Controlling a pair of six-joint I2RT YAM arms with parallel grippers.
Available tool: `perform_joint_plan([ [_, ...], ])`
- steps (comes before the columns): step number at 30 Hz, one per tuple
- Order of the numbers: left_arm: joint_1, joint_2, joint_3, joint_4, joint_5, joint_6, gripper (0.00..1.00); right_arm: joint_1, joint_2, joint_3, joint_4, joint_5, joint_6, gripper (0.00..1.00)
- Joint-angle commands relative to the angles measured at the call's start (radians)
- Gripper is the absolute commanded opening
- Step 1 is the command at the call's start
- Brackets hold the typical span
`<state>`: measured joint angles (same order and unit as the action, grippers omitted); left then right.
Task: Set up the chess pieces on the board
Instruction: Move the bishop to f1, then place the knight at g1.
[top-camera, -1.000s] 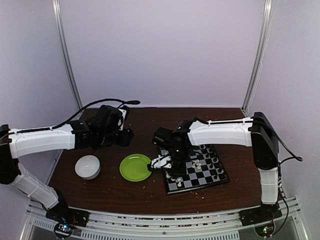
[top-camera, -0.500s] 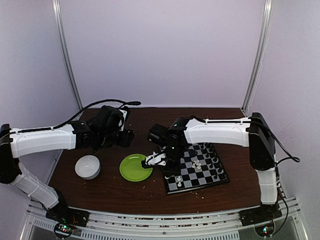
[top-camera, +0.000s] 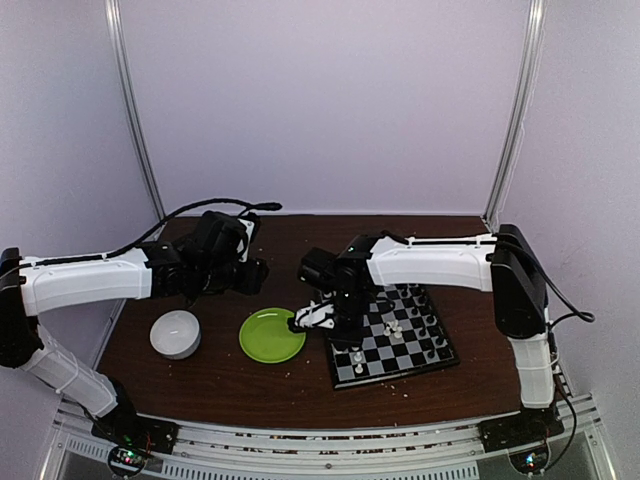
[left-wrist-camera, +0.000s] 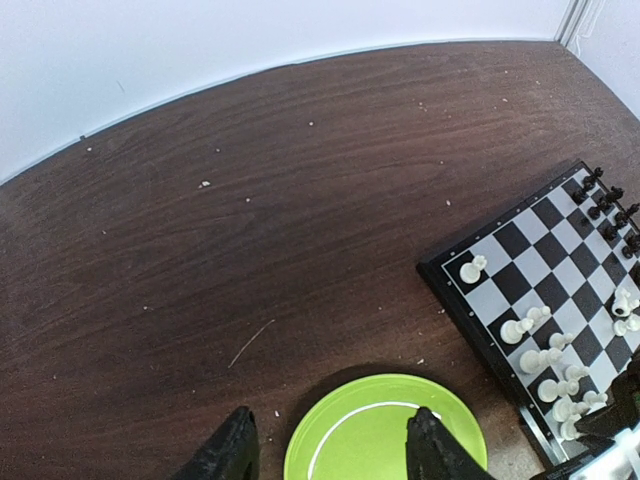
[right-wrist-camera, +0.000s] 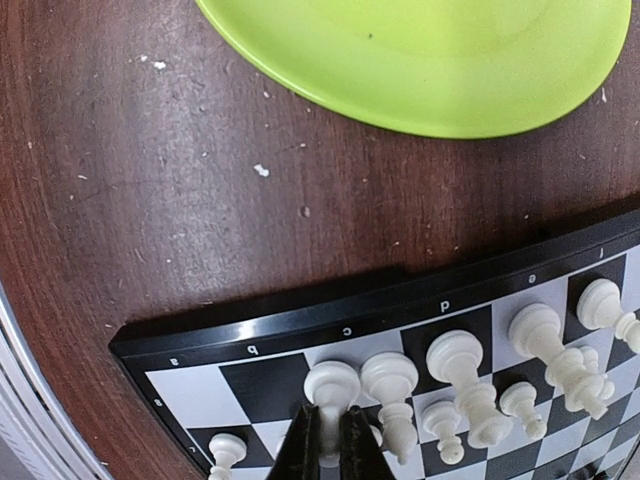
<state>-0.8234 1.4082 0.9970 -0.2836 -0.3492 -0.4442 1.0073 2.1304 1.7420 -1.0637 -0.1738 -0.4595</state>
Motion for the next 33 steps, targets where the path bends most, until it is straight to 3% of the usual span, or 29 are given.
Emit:
perform_joint_plan([
  [1, 0.008, -0.002, 0.001, 0.055, 0.013, -0.002, 0.51, -0.007, 0.009, 0.026, -0.007, 0.024, 0.013, 0.00],
  [33, 0.007, 0.011, -0.005, 0.070, 0.023, -0.007, 0.51, 0.042, 0.013, 0.015, -0.076, -0.009, -0.054, 0.00],
])
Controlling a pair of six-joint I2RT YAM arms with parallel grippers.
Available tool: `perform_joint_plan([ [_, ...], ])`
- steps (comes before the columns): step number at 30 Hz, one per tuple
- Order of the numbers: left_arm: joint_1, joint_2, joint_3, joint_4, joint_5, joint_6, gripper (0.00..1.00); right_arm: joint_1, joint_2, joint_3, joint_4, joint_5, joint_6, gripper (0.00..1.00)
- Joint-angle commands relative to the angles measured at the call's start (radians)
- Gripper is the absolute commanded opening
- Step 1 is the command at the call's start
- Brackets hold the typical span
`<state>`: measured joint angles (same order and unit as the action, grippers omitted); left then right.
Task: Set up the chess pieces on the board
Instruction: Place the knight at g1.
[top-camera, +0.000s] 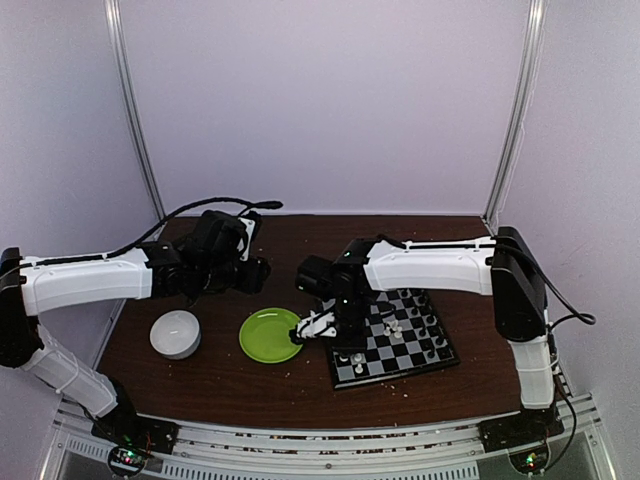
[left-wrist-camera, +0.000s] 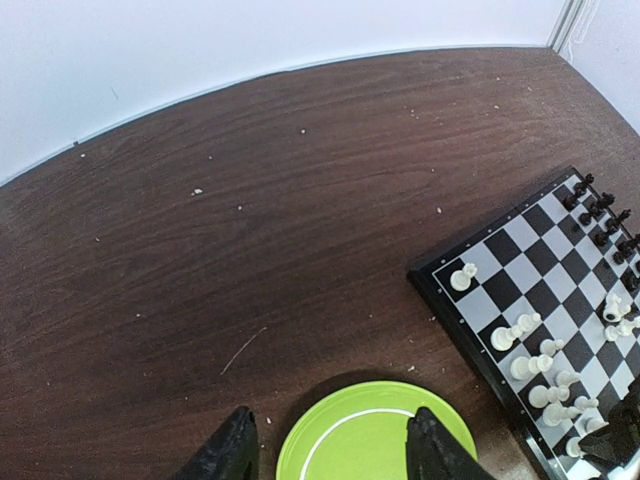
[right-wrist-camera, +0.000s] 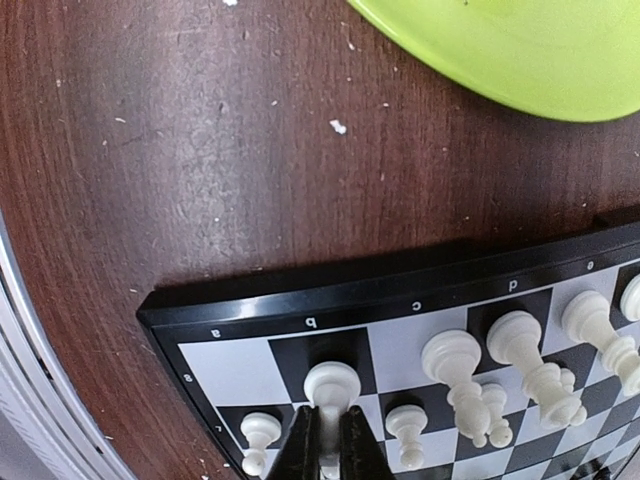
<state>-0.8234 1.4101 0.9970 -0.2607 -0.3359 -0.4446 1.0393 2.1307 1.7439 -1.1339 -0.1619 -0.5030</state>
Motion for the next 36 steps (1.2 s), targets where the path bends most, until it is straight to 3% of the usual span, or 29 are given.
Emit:
perform_joint_plan([
  [1, 0.007, 0.008, -0.005, 0.048, 0.011, -0.006, 0.51, 0.010, 0.014, 0.012, -0.003, -0.021, -0.009, 0.00],
  [11, 0.007, 0.005, -0.013, 0.049, 0.010, -0.008, 0.51, 0.011, 0.031, 0.022, -0.004, -0.028, -0.009, 0.02],
  [21, 0.007, 0.008, -0.007, 0.050, 0.011, -0.004, 0.51, 0.012, -0.008, 0.024, -0.018, -0.012, -0.002, 0.25],
  [28, 0.007, 0.004, 0.026, 0.014, 0.014, 0.001, 0.51, -0.002, -0.133, 0.066, -0.076, -0.014, 0.008, 0.28],
  [36, 0.007, -0.007, 0.057, -0.018, 0.053, -0.008, 0.51, -0.155, -0.357, -0.132, 0.044, 0.010, 0.029, 0.27],
])
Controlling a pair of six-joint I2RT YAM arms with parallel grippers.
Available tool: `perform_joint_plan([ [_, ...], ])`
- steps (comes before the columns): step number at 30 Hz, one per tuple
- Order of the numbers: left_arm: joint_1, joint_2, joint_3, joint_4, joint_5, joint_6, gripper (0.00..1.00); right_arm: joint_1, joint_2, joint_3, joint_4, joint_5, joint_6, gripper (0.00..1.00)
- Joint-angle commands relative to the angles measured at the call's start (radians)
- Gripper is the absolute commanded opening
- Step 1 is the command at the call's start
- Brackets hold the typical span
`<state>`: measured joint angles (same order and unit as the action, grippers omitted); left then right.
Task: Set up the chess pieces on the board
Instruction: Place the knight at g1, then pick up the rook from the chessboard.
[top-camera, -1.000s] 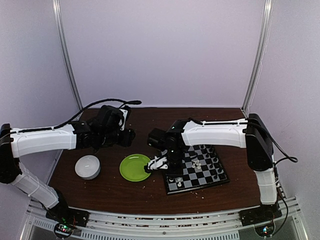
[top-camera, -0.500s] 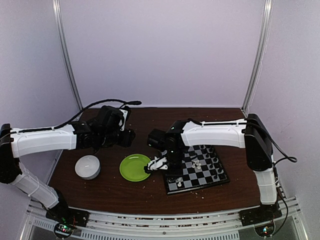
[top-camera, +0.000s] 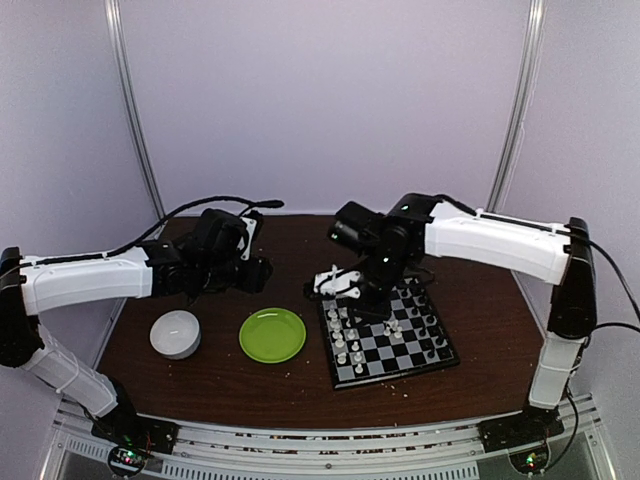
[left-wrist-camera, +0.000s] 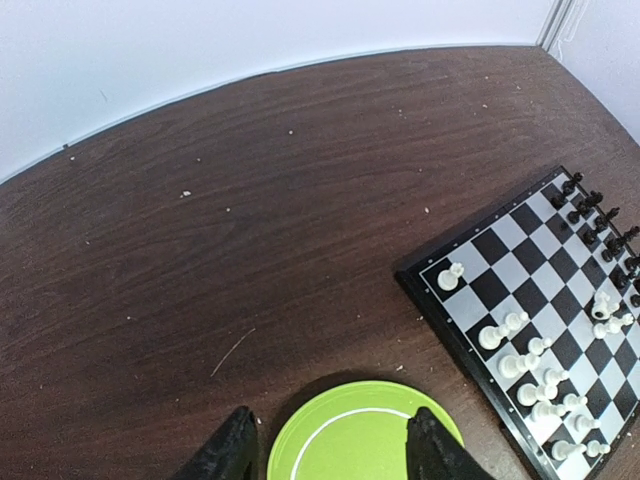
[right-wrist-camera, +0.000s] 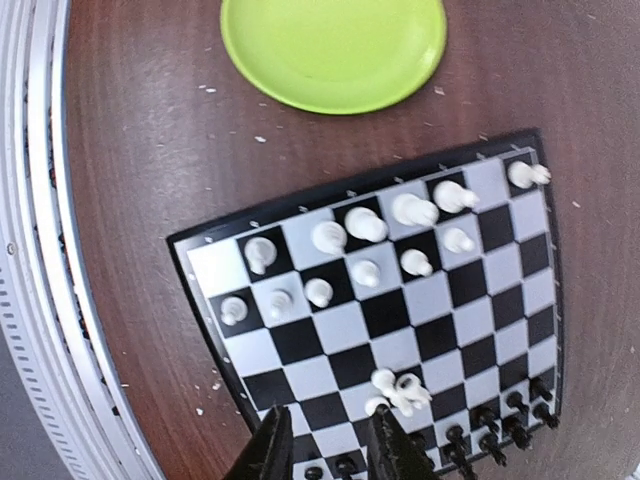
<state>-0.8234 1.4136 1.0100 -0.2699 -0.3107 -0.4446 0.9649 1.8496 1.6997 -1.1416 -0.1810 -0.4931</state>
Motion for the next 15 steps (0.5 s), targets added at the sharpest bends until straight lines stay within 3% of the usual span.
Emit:
perform_joint_plan([
  [1, 0.007, -0.009, 0.050, -0.012, 0.031, -0.010, 0.51, -0.110, -0.094, -0.116, 0.066, 0.028, 0.021, 0.27],
  [7, 0.007, 0.009, 0.081, -0.023, 0.046, -0.021, 0.51, -0.254, -0.135, -0.246, 0.134, 0.018, 0.046, 0.24],
  [15, 0.007, 0.051, 0.131, -0.047, 0.062, -0.030, 0.51, -0.268, -0.131, -0.379, 0.225, 0.008, 0.030, 0.31],
])
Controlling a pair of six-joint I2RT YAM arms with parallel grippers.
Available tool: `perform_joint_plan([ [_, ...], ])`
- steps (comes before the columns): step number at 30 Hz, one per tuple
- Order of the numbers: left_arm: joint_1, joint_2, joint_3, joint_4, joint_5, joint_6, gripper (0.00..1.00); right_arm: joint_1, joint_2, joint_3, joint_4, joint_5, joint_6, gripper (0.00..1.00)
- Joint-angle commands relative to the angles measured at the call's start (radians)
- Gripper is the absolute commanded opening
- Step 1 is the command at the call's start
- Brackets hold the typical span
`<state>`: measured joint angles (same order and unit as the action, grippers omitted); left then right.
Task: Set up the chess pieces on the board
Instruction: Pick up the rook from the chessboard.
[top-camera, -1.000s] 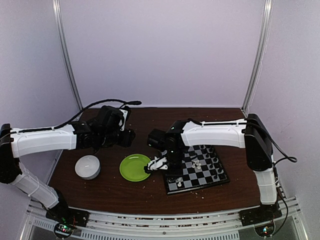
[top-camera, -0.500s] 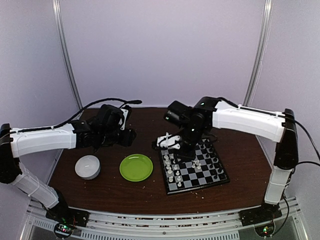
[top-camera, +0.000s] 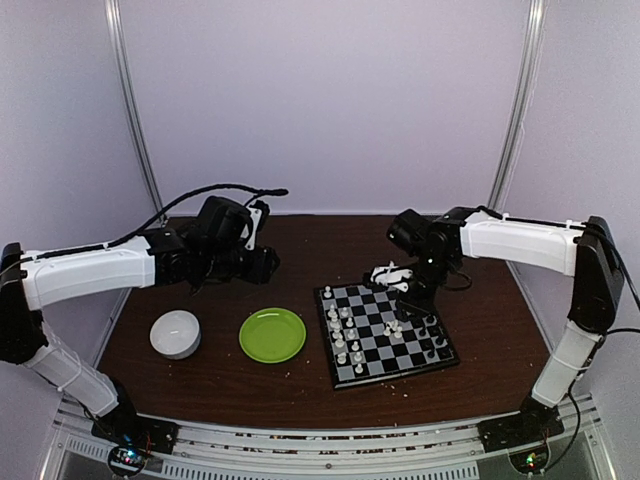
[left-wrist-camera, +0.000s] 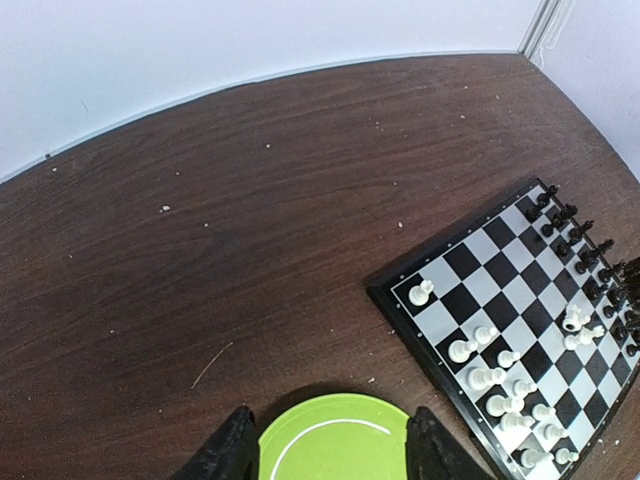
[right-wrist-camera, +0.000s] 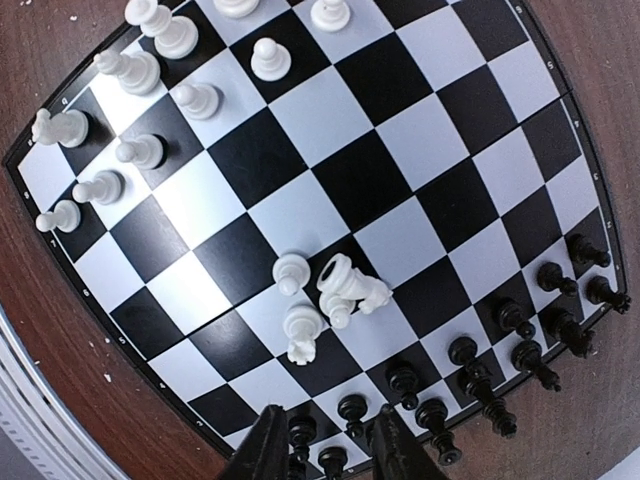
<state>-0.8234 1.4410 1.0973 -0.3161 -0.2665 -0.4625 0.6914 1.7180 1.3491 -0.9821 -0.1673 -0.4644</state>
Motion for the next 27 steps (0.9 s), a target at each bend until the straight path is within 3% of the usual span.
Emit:
perform_joint_plan([
  [1, 0.007, 0.027, 0.049, -0.004, 0.018, -0.012, 0.51, 0.005, 0.008, -0.032, 0.067, -0.008, 0.001, 0.31],
  [19, 0.007, 0.047, 0.064, -0.012, 0.023, -0.022, 0.51, 0.005, 0.073, -0.061, 0.082, -0.051, 0.007, 0.34],
  [27, 0.007, 0.056, 0.064, -0.008, 0.028, -0.028, 0.51, 0.005, 0.085, -0.071, 0.071, -0.072, 0.007, 0.26],
])
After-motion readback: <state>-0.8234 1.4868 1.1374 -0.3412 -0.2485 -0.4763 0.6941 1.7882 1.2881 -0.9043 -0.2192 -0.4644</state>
